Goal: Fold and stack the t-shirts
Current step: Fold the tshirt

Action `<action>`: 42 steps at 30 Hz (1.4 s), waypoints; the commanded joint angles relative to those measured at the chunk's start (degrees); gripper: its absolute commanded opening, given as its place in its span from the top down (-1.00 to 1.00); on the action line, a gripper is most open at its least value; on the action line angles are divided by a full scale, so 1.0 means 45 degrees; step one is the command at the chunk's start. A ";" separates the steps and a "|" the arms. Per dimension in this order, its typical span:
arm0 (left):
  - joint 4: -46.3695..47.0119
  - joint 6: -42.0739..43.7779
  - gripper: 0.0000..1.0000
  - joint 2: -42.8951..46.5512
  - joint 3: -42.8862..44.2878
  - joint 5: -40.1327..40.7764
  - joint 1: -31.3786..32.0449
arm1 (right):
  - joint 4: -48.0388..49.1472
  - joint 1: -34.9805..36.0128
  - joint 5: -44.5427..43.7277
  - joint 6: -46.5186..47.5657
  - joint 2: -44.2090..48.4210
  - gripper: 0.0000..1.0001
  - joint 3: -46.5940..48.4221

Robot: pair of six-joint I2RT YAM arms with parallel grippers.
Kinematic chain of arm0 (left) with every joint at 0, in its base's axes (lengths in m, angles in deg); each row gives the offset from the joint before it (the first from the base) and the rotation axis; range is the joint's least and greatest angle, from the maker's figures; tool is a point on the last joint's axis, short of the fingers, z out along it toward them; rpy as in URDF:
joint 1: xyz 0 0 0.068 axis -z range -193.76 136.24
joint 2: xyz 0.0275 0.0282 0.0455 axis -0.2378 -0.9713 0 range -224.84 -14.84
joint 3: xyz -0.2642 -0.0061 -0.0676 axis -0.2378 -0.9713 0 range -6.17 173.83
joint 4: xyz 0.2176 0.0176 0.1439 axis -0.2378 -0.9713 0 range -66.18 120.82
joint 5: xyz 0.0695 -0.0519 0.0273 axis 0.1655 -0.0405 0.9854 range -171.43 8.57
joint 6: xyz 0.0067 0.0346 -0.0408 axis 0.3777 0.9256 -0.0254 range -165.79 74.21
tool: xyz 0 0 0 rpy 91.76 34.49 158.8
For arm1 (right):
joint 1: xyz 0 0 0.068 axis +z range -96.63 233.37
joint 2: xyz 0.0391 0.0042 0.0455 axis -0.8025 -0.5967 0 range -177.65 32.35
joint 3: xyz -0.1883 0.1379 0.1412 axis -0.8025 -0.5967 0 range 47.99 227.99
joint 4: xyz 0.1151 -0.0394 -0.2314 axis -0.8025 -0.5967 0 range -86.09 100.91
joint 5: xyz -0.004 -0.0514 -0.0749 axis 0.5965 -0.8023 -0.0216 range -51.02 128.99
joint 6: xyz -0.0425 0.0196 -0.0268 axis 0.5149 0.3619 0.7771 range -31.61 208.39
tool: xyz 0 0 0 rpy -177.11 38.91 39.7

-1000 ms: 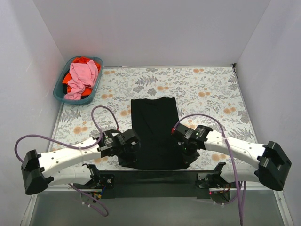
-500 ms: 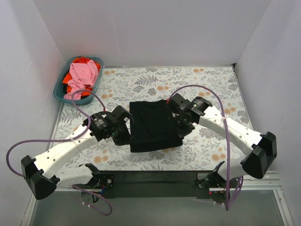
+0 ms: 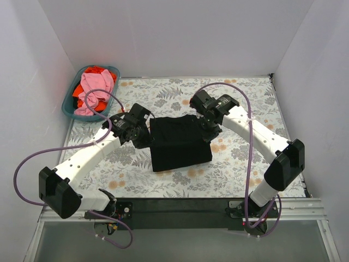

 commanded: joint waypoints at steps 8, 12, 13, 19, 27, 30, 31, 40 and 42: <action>0.1081 0.1872 1.00 -0.1002 0.1374 -0.0020 -0.1590 | -0.0248 -0.0830 -0.0763 0.0975 -0.1621 0.97 0.2340; 0.1802 0.2223 1.00 -0.1509 0.1453 -0.0118 -0.2001 | -0.0150 -0.1046 -0.0822 0.1267 -0.2248 0.97 0.3006; 0.1940 0.2359 1.00 -0.1627 0.1415 -0.0157 -0.2079 | -0.0131 -0.1066 -0.0861 0.1307 -0.2365 0.97 0.3104; 0.3034 0.2751 1.00 -0.2701 0.1336 -0.0509 -0.2840 | 0.0318 -0.1378 -0.0959 0.1405 -0.3244 0.97 0.3456; 0.4556 0.3258 1.00 -0.3814 0.1531 -0.0450 -0.3310 | 0.1079 -0.2023 -0.0959 0.1639 -0.4553 0.97 0.4197; 0.5083 0.3473 1.00 -0.4361 0.1571 -0.0431 -0.3407 | 0.1449 -0.2218 -0.0979 0.1678 -0.5080 0.97 0.4491; 0.5298 0.3532 1.00 -0.4478 0.1570 -0.0430 -0.3466 | 0.1548 -0.2257 -0.1017 0.1698 -0.5197 0.97 0.4530; 0.6569 0.3533 1.00 -0.5573 0.1317 -0.0021 -0.3544 | 0.3187 -0.2570 -0.1154 0.1795 -0.5999 0.97 0.4004; 0.6998 0.3494 1.00 -0.5554 0.1064 0.0057 -0.3564 | 0.3500 -0.2609 -0.1193 0.1854 -0.6019 0.97 0.3654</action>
